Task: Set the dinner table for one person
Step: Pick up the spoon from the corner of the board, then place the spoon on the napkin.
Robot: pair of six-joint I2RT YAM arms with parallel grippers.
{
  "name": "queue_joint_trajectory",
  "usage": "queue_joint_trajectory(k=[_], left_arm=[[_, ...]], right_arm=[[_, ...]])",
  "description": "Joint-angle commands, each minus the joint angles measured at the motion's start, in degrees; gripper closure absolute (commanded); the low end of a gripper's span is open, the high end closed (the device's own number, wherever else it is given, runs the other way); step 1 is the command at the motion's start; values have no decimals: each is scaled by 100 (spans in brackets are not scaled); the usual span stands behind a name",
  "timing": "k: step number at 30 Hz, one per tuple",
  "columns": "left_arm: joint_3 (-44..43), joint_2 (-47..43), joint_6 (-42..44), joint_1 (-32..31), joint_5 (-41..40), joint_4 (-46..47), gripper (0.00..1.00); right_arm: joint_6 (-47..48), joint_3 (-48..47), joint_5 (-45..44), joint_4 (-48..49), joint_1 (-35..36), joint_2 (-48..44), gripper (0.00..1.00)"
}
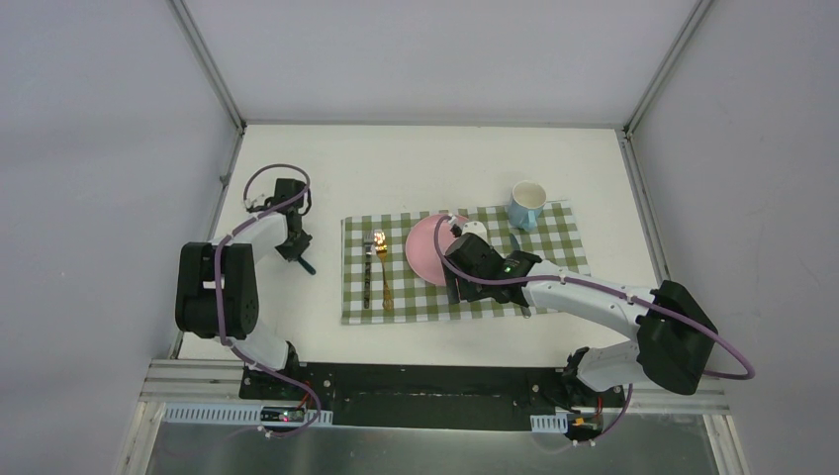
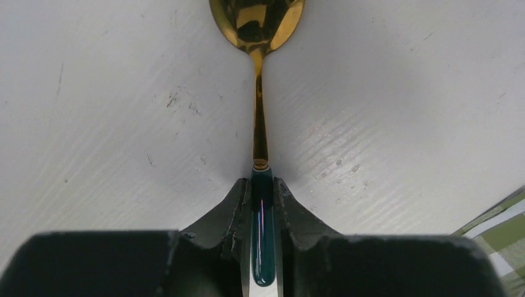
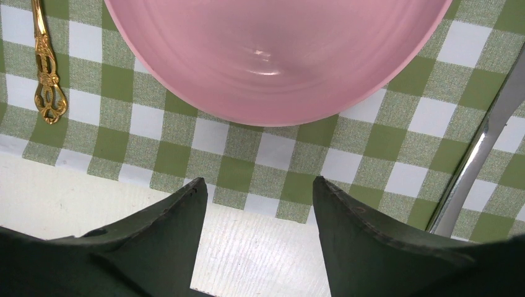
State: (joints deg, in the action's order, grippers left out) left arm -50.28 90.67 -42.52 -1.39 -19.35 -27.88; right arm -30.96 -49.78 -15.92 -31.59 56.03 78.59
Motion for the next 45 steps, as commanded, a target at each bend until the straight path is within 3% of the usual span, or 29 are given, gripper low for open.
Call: queue_joint_trajectory(k=[1,3,12,26,29,35,39,45], left_arm=[[-61,85,101,68,444,197,93],[-53,74,157,68,519,211,100],[-47,-278,420,69,827,220,100],[-754,-1781,484,-334,2341,-282,100],[-909,-1789,280,-859,2449,-264,100],[-1336,-1154,-159,-2553,2211,176,100],[-1984,-351,-328,-3628,1847,363,100],[-3152,1161,-503,-4945,1698,665,100]], right_arm=[[-33,72,1,137,31,-92,33],[-31,52,16,138,30,-45,33],[-10,-61,25,84,30,-67,33],[-44,-155,-158,-15,31,-69,33],[-98,-317,-566,-237,31,-187,32],[-73,-928,-1301,-940,-221,-338,27],[158,-1503,-1644,-1571,-877,-559,25],[591,-2004,-1387,-1942,-2071,-1194,23]])
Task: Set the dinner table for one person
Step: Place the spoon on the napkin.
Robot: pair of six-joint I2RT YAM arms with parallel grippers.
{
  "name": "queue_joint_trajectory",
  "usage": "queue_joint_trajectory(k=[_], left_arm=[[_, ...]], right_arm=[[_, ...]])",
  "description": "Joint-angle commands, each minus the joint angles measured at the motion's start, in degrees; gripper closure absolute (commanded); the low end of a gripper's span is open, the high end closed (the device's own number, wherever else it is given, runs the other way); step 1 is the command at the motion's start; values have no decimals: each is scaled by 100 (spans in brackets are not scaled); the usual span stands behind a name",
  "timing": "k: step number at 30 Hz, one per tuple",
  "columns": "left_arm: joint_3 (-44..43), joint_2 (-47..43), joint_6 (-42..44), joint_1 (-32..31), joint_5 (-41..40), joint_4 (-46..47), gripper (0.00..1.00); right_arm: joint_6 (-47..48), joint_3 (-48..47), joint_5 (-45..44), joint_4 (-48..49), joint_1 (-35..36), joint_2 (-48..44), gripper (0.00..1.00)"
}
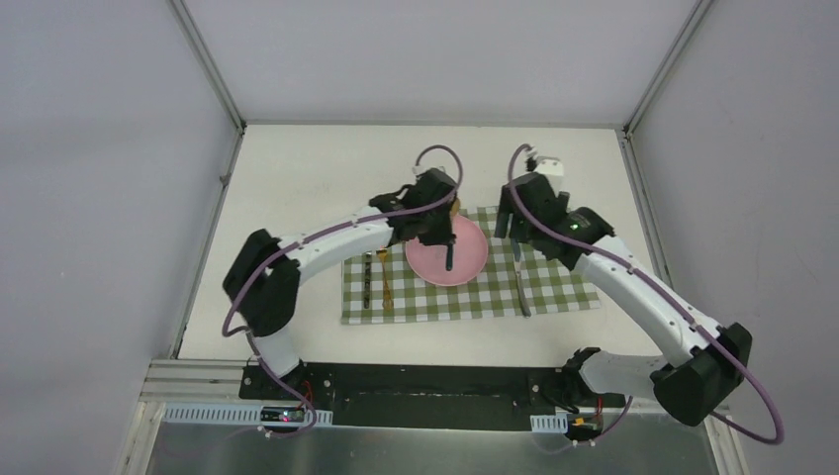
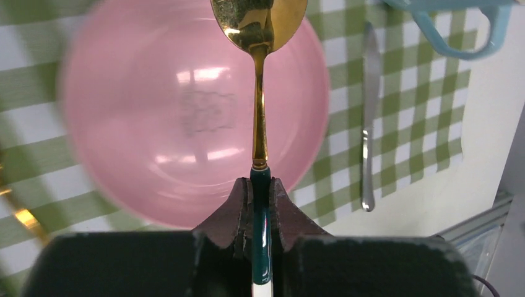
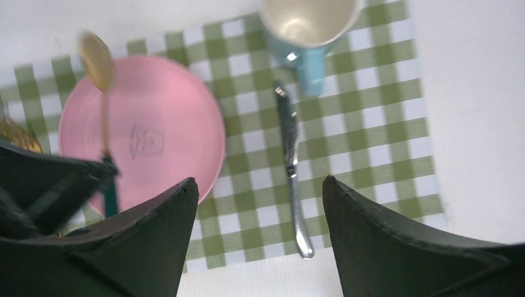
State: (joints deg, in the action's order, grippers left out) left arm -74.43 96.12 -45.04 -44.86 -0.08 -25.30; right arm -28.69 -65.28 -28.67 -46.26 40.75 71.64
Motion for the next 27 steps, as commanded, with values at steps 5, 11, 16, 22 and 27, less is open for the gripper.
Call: queue_joint_trajectory(k=[5,11,16,22,27], left_arm=[[-1707,1564,-354,-1333,-391,415,100],[-2627,2538,-566,-1773,-355,429,100],[-3197,3085,-690,-1917,-413,440,100],[-3596,3746,-1047,-2051,-380,647,100],[-3780,3975,-1230,-2235,-489,689,100]], right_arm=[[581,-521,209,-563,-1128,-732,23],[593,-405,478,-506,-1286,-830,22],[582,-291,568,-442,-1298,-871,22],[598,-215,672,-407,-1307,-928,22],[666,-157,666,-413,-1336,-983,22]])
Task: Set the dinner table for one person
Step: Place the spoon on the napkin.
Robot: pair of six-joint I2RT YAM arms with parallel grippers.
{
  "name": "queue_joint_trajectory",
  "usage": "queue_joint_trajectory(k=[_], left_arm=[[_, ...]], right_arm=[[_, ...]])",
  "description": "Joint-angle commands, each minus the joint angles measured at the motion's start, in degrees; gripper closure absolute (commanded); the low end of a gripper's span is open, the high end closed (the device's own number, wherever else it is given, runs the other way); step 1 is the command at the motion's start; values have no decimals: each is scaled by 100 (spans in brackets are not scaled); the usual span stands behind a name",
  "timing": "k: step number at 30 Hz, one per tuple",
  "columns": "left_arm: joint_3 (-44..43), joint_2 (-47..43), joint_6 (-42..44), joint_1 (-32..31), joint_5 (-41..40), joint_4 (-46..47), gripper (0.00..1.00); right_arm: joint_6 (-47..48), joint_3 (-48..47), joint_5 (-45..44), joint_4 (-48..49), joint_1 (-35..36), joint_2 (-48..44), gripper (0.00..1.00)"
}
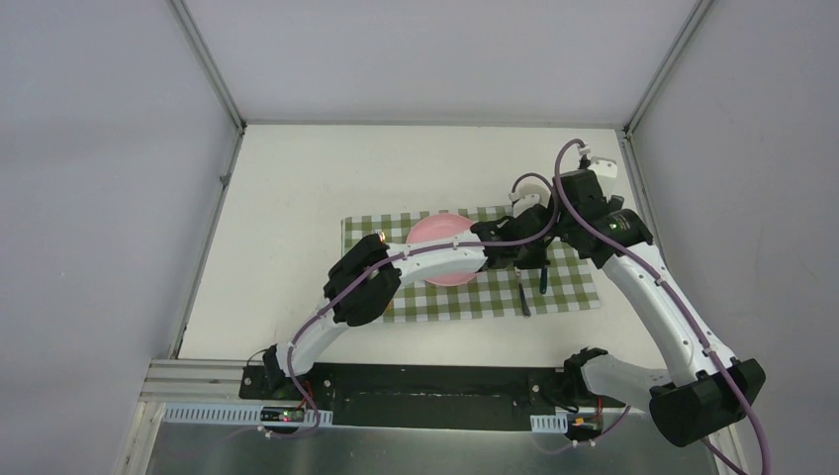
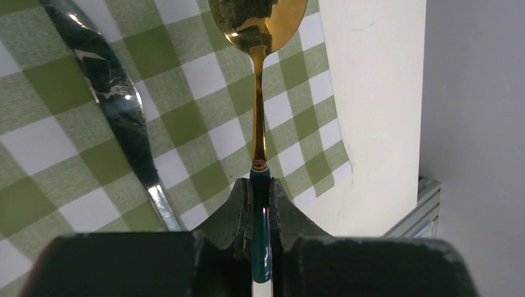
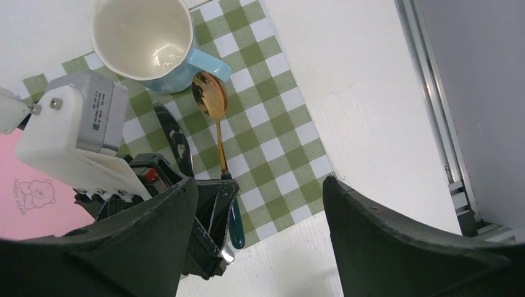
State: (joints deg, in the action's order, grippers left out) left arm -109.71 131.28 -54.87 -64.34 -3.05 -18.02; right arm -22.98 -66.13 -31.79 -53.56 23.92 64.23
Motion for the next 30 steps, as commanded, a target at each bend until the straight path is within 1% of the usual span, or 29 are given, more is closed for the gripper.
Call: queue_joint_trajectory(k=[1,6,11,16,18,30], left_arm=[[-224,454,-274,-304,-202,-24,100],[45,341,-430,-367,-285,46,100],[521,131,-659,-390,-620,59,100],[901,143,-976,-415,-410,82,100],[1177,118,-1072,-419,-418,269,100],[1037,460,-1193,-118,-415,429,100]], right_arm=[[108,-63,1000,312,335,-250,22],[158,-33,1028,309,298,-299,22],[167,-53,1101,311,286,-288,22],[197,-49,1118,311,266,-288,22],[181,-42,1139,311,271,-288,22],[169,96,1277,367,271,-297,22]])
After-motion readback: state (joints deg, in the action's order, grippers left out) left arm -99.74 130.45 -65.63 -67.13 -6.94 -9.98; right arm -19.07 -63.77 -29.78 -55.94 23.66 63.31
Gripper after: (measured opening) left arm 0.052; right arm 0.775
